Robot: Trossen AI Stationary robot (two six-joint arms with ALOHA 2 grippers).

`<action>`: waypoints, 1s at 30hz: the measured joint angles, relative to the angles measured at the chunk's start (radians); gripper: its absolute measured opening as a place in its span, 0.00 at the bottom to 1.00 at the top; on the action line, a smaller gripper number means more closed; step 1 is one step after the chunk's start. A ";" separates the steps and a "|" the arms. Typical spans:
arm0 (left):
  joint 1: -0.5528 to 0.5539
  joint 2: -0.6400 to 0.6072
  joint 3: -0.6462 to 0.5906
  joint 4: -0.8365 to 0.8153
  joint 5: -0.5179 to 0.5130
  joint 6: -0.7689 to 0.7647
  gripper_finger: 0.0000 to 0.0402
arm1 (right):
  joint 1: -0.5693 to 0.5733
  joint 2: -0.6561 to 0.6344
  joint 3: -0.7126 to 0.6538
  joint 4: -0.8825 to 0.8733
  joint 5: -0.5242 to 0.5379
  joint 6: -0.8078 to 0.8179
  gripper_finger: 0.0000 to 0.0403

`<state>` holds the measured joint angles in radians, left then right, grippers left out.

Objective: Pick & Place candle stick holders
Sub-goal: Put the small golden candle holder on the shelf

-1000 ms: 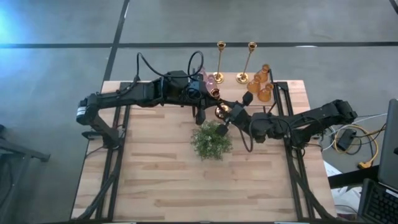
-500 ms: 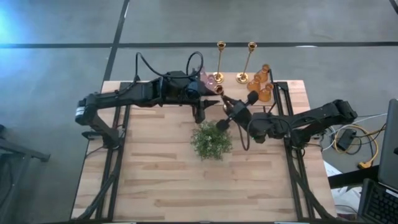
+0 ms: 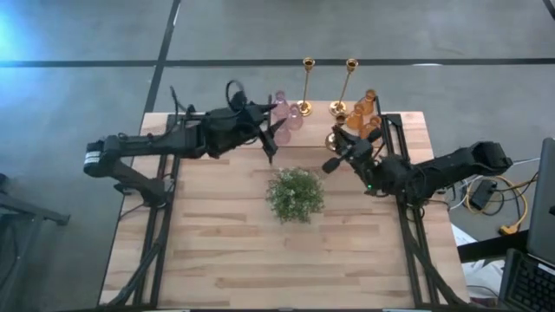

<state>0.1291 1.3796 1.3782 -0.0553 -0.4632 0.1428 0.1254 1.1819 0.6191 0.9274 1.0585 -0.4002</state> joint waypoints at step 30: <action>0.006 -0.235 -0.913 0.886 -0.105 0.098 0.55 | -0.455 0.324 -0.083 0.263 -0.353 0.290 0.02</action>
<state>0.1352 1.1450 0.4650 0.8311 -0.5685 0.2404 -0.3292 1.5063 0.5362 1.1903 0.7051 -0.1102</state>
